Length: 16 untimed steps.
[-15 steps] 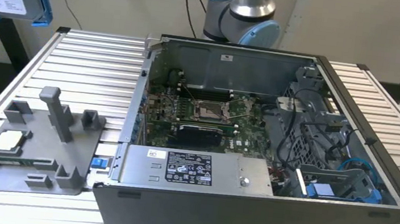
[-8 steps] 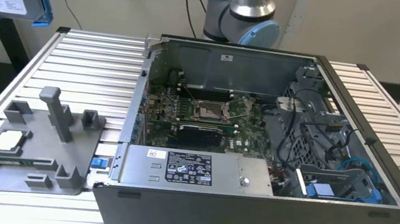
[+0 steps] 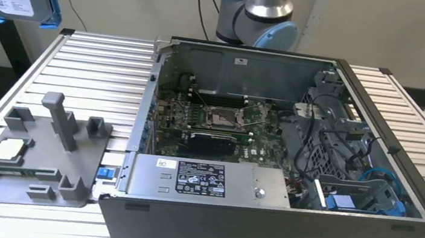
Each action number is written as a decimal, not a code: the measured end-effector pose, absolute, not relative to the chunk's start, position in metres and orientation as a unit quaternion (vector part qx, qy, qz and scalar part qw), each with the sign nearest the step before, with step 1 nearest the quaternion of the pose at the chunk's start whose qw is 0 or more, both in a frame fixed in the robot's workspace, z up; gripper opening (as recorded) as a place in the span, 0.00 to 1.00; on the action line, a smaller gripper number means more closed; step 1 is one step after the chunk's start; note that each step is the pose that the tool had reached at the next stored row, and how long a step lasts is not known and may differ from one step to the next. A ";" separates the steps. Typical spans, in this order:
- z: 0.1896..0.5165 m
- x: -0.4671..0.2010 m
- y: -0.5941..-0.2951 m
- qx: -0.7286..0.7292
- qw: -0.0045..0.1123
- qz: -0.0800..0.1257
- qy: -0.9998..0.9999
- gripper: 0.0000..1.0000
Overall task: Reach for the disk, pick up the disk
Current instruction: 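Pick up the disk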
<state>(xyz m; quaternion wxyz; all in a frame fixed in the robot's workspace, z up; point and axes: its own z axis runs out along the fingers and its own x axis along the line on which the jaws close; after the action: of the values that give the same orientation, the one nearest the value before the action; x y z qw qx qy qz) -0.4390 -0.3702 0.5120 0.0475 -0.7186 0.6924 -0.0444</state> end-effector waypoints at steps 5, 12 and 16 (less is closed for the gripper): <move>0.512 -0.430 -0.370 -0.719 0.048 -0.044 0.692 0.00; 0.512 -0.417 -0.370 -0.719 0.047 -0.044 0.692 0.00; 0.512 -0.405 -0.370 -0.719 0.047 -0.044 0.692 0.00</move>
<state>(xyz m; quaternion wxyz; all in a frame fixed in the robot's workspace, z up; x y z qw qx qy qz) -0.4052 -0.3702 0.5120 0.0474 -0.7186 0.6924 -0.0443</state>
